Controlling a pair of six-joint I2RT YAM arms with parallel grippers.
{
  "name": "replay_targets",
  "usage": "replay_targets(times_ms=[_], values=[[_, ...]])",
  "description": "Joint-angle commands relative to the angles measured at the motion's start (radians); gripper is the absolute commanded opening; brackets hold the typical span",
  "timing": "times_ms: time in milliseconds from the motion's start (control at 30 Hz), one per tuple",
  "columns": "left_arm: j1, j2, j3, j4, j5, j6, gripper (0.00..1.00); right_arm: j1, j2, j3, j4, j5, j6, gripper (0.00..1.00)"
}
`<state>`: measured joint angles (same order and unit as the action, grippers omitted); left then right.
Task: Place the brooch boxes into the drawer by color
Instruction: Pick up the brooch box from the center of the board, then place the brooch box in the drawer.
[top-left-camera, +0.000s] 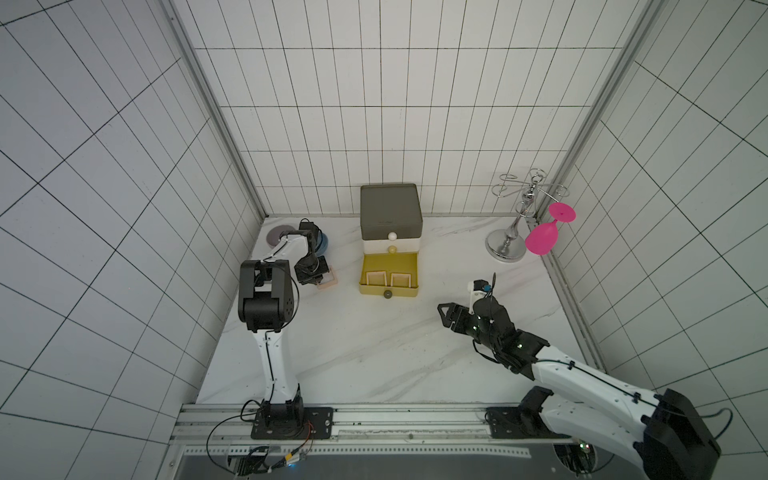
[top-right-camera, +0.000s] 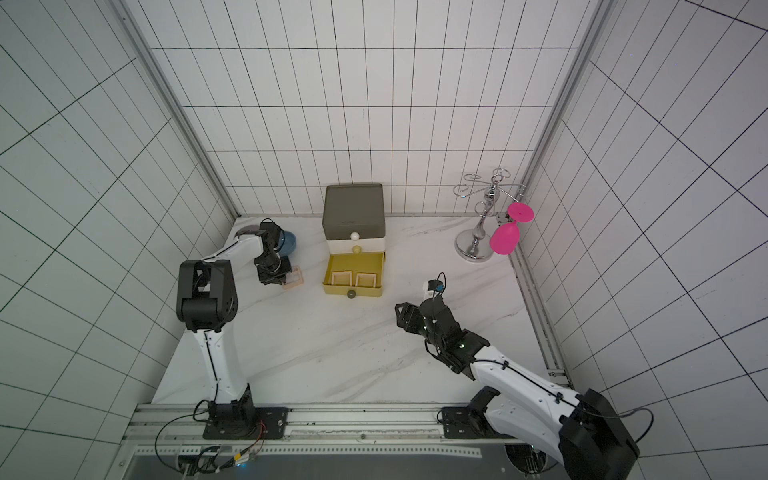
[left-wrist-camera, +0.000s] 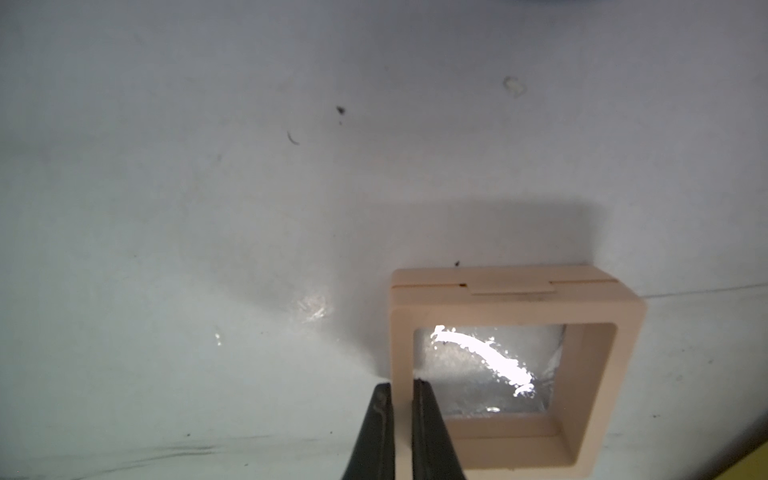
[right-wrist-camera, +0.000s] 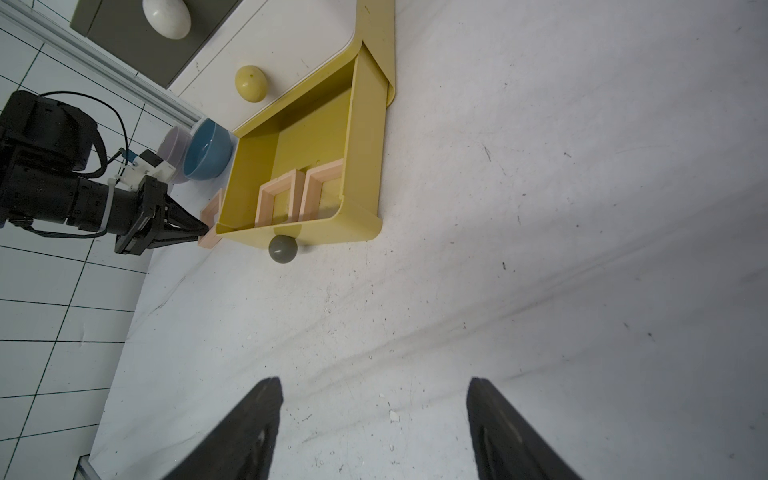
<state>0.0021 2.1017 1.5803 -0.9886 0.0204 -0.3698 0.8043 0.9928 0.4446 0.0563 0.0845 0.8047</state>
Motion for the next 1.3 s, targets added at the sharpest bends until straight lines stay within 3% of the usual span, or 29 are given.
replay_targets(times_ms=[0, 300, 667, 967, 1267], values=[[0.004, 0.009, 0.002, 0.007, -0.002, 0.001, 0.00, -0.003, 0.013, -0.003, 0.014, 0.009, 0.001, 0.74], [-0.047, -0.157, -0.026, -0.023, 0.043, 0.003, 0.00, -0.002, 0.048, 0.007, 0.042, -0.011, 0.004, 0.74], [-0.238, -0.374, -0.046, -0.085, 0.051, 0.005, 0.00, -0.002, 0.046, 0.026, 0.038, -0.014, 0.000, 0.74], [-0.396, -0.318, -0.052, -0.019, 0.054, -0.022, 0.00, -0.001, 0.012, 0.018, 0.013, 0.002, 0.005, 0.74], [-0.446, -0.205, 0.039, 0.005, 0.053, -0.039, 0.00, -0.001, -0.051, -0.016, -0.025, 0.019, 0.013, 0.74]])
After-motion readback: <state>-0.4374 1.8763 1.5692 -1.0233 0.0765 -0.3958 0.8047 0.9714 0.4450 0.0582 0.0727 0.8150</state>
